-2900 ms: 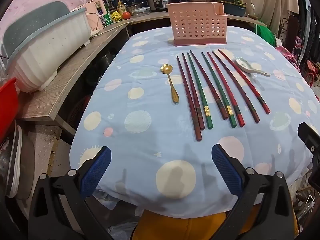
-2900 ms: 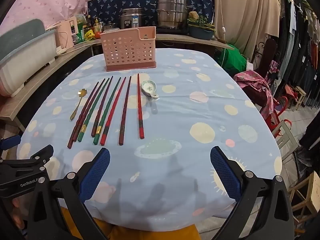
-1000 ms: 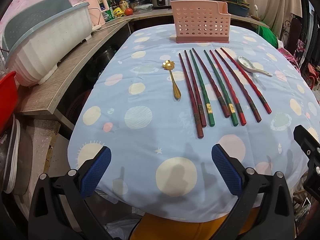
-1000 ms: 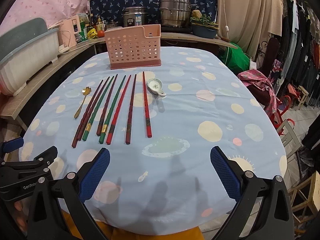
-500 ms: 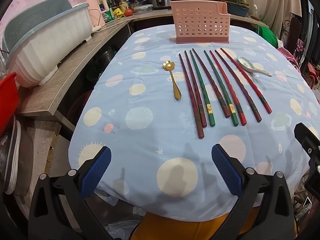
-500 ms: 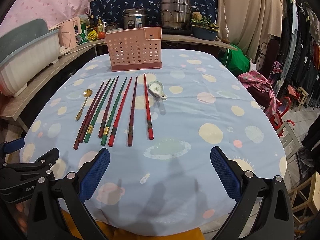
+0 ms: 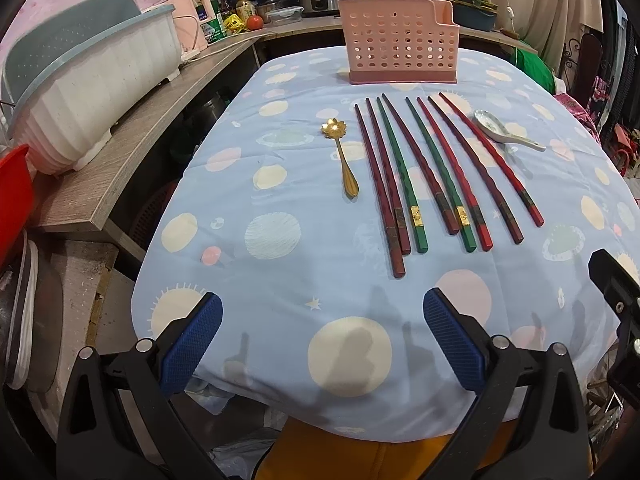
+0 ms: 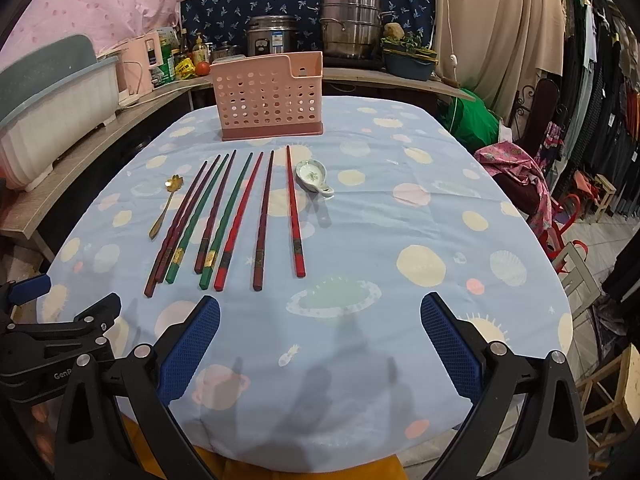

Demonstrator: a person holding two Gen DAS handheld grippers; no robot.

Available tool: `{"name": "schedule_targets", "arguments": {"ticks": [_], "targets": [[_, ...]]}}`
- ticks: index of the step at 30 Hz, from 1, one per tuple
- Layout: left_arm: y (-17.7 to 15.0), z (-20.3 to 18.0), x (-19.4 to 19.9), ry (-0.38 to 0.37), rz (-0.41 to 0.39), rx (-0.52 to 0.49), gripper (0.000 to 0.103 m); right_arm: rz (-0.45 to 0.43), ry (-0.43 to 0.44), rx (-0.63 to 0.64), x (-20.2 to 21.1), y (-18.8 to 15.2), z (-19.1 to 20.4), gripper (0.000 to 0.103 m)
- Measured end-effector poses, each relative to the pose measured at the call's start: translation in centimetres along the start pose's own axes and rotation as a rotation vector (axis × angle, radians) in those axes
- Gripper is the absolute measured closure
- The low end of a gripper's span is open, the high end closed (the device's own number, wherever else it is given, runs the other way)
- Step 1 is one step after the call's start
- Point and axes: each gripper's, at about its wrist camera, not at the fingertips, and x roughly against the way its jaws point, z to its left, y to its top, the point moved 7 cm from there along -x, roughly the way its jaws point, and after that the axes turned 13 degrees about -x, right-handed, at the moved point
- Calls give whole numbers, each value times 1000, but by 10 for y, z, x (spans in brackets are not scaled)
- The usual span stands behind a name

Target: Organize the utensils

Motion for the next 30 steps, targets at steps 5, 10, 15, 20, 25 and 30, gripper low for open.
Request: {"name": "schedule_targets", "arguments": {"ticks": [5,10,15,20,25,30], "targets": [[0,0,0,1,-1,7,7,-8,-2,4,2,0,-1,7],[1,-2,2,-3,-5,11,7,-15,-5,3,3,1,-2,7],[3,-2,4,-7,-11,11,7,-24,-6,-2,7,3,-4,7],[5,-1,4,-16,-11,22,7,-28,0,-10,6,5,-7,7],[6,8,-3,-28,2,63,7,-22,-1,-24,0,8,-12,7],[15,18,-13,-24,9,83,7,-19,0,-43,-12,18,-18,7]]}}
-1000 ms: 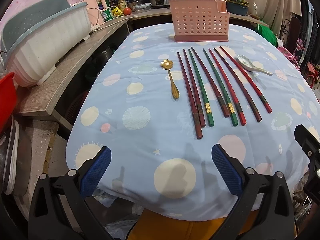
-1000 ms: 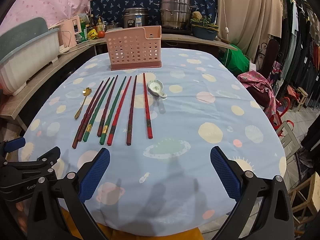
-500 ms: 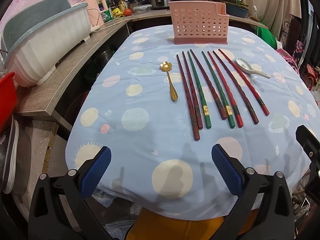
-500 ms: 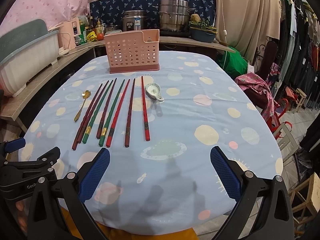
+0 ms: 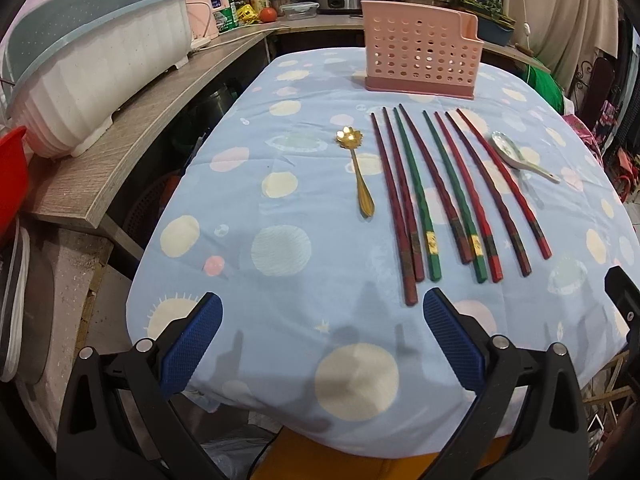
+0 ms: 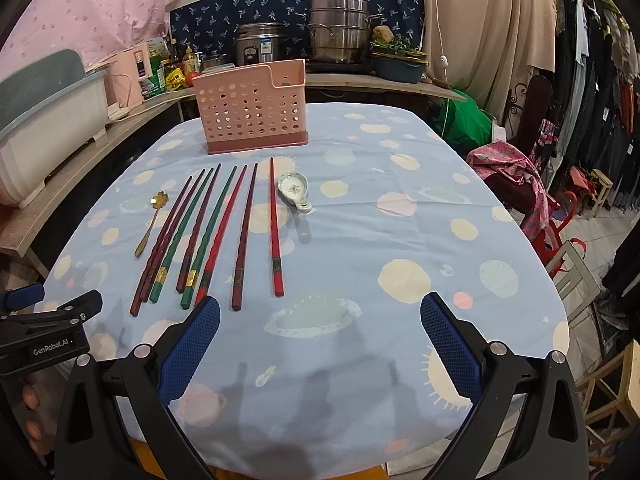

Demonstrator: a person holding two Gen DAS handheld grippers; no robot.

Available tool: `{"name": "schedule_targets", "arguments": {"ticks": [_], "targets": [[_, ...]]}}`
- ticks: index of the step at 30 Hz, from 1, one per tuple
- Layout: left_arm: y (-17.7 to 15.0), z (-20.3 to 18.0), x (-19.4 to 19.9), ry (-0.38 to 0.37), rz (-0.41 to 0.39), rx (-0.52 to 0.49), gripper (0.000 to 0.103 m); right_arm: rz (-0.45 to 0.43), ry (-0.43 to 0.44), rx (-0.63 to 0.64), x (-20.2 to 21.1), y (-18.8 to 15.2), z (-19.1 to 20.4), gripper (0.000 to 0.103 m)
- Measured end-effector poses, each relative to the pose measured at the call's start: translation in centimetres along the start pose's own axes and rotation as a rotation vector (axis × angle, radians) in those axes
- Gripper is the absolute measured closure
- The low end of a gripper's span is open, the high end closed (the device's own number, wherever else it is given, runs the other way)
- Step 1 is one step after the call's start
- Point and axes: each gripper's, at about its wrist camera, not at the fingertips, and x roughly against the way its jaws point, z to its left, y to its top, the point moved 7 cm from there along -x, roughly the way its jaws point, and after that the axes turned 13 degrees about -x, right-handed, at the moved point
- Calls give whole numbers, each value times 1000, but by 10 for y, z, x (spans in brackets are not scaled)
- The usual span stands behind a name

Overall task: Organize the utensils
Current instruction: 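Reach the right gripper to the white ceramic spoon and grasp it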

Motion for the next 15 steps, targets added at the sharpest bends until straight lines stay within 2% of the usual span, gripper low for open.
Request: {"name": "schedule_targets", "arguments": {"ticks": [6,10,15], "targets": [[16,3,-10,-11,-8,9,7,5,17,-30,-20,19,-4,7],[27,-2,-14,-15,-21,-12,7,7,66,-53,-38,40,0,8],[38,1,-22,-22,-24,-1,7,34,99,-74,-69,64,8,29]]}}
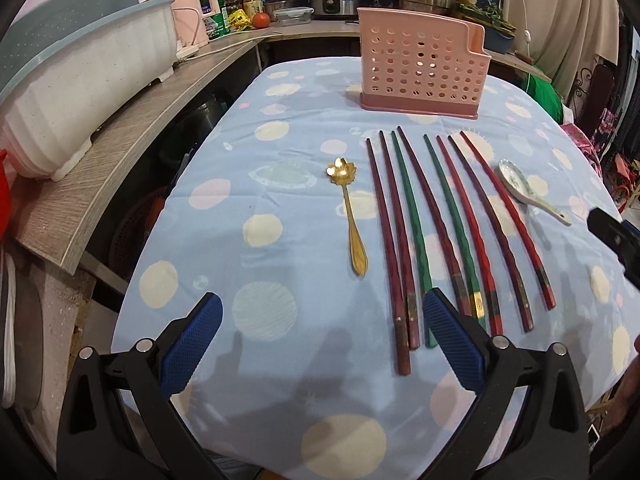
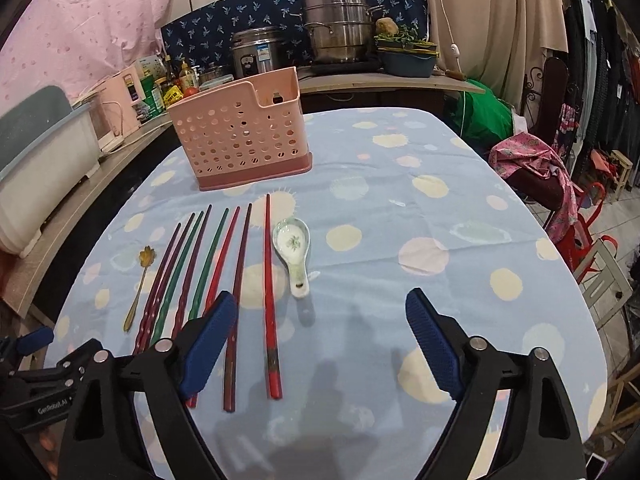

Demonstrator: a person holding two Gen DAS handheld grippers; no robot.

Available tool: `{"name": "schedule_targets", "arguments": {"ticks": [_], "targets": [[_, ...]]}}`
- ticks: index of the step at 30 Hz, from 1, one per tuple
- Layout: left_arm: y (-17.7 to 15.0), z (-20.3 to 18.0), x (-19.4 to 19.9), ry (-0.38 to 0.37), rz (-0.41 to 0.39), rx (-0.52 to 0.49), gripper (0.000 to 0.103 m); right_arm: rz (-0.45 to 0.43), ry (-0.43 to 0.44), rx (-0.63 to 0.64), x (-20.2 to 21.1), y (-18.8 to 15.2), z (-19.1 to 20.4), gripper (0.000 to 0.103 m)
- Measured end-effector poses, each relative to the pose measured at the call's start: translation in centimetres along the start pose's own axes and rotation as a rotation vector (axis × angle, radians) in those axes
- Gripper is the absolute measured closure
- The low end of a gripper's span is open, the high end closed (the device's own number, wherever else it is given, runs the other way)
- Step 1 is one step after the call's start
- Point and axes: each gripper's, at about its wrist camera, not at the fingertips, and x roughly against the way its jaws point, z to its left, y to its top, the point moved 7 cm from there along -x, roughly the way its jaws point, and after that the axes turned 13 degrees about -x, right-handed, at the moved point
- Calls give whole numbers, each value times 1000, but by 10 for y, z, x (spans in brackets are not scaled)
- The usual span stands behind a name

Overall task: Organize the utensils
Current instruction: 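Reach the right gripper to the white ceramic spoon and grasp it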

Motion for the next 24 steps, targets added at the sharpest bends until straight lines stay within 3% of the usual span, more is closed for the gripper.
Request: {"name": "schedule_targets", "arguments": {"ticks": [4,9,15,24], "targets": [[7,5,-11,0,1,12,7,46,44,-36,-25,12,3,44],[15,12,-24,-6,4,32,7,120,64,-65,-55,8,3,71],[20,19,-37,-8,12,46,9,178,69,-68,-72,-4,3,88],[21,15,-50,-26,28,45,13,183,68,-61,-74,-15,2,91]]}}
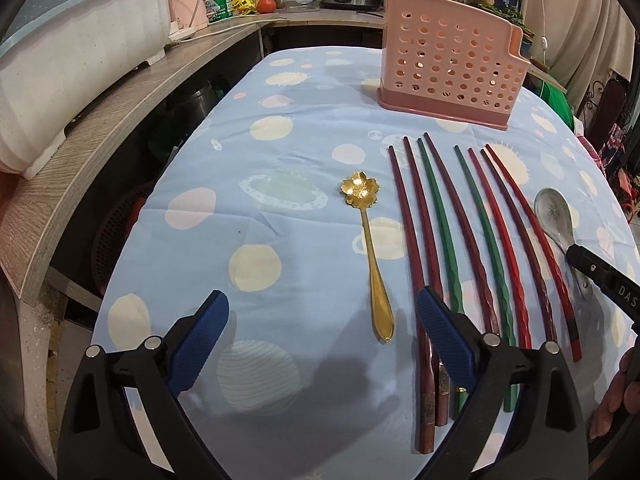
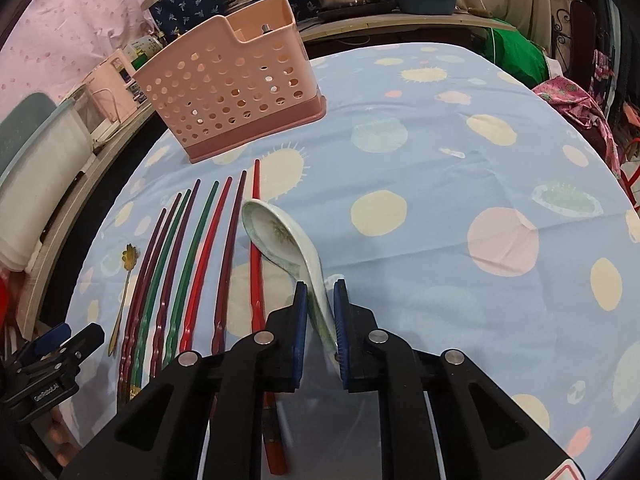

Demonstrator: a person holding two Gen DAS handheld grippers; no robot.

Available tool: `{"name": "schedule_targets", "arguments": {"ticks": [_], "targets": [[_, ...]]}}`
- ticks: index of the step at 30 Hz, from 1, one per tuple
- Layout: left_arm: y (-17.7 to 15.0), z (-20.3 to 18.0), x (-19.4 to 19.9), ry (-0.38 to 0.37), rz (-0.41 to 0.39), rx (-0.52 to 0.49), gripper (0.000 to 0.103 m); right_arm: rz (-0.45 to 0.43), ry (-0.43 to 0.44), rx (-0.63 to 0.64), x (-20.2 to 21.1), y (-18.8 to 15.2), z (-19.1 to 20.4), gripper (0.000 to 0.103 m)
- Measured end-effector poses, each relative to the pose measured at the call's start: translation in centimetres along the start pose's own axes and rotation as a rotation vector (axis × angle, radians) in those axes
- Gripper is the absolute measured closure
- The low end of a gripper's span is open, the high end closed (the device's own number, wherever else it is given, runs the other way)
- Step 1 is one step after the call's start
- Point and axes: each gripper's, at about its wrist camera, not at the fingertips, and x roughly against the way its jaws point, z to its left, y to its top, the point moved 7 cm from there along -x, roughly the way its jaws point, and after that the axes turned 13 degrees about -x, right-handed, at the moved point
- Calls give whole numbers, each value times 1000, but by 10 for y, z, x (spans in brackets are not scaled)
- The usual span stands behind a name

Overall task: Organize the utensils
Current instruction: 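Reach the right gripper to the white ceramic spoon and grasp it, then lift the white spoon with the right gripper and carry it to the pink caddy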

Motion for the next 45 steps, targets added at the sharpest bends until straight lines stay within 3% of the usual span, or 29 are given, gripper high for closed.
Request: {"name": "schedule_targets", "arguments": {"ticks": [8,13,16,18,21,27,45], "targets": [[-7,-2,-16,-19,43,-6,34,-23,-10,16,3,-5,1,91],[-6,-5,-16,-27,29,-15,40,-28,-17,24,3,-6,1,91],[-6,-10,-14,-39,16,-36,55,-29,-21,33,5,-8,3,91],[-5,-14,-11,-55,10,-49,74,-23,-15,31,6,-9,3,93],[-4,-17,-10,-76,8,-56,91,-13,-4,25,7,-12,4,94],[-1,-14,-5,-117,6,-27,93,-1,18,5,14,-14,4,96],[40,2,53,-112,-129,0,93,-124,44,-10,61,16,7,96]]}}
